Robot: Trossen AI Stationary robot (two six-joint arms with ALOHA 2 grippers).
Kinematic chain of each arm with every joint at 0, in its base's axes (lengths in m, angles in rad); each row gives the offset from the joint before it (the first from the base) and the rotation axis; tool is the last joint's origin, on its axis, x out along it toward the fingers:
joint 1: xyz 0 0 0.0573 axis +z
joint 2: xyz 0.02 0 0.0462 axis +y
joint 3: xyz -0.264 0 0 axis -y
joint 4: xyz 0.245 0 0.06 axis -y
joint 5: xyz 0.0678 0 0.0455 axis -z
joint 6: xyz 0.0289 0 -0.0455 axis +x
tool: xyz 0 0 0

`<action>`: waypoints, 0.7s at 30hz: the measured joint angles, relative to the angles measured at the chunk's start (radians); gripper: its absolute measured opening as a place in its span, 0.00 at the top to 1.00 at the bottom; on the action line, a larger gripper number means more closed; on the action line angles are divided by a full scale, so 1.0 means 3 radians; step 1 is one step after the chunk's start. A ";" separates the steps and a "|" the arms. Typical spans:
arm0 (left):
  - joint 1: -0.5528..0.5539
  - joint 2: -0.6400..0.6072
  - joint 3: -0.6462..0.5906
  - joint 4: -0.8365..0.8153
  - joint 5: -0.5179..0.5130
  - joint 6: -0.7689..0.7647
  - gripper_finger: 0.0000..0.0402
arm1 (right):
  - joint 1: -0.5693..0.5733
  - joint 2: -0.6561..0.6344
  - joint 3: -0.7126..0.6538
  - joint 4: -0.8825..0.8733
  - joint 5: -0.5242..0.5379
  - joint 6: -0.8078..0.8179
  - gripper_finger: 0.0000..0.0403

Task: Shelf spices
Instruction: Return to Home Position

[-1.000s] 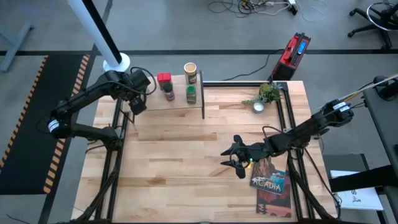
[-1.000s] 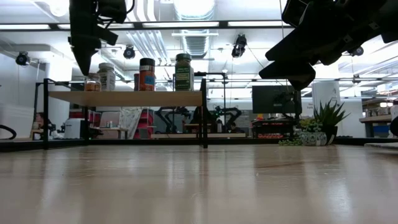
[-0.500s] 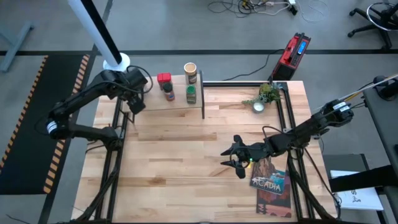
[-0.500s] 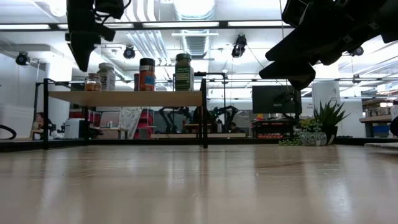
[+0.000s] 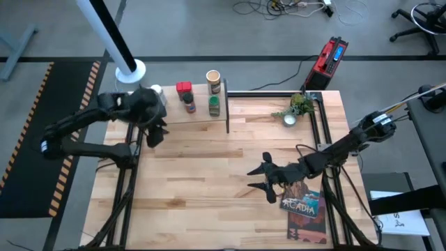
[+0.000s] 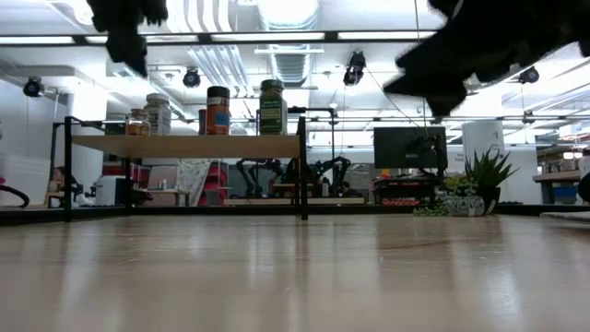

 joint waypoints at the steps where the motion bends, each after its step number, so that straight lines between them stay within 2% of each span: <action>1: -0.0125 -0.0088 -0.0078 0.0181 0.0062 -0.0085 0.59 | 0.0062 -0.0004 0.0000 0.0087 0.0106 -0.0091 0.55; 6: -0.0899 -0.0412 -0.0501 0.1026 -0.0038 -0.0538 0.61 | 0.0417 -0.0102 0.0000 0.0398 0.0707 -0.0619 0.55; 9: -0.1354 -0.0520 -0.0793 0.1600 -0.0209 -0.0797 0.62 | 0.0636 -0.0294 -0.0001 0.0411 0.1066 -0.0926 0.55; 11: -0.1633 -0.0548 -0.0988 0.1989 -0.0292 -0.0881 0.63 | 0.0762 -0.0493 -0.0001 0.0414 0.1182 -0.1125 0.55; 15: -0.2107 -0.0543 -0.1377 0.2759 -0.0381 -0.0934 0.63 | 0.0958 -0.0969 -0.0001 0.0285 0.1101 -0.1193 0.55; 21: -0.2500 -0.0445 -0.1848 0.3748 -0.0390 -0.0936 0.64 | 0.1033 -0.1541 0.0000 -0.0399 0.0761 -0.0624 0.55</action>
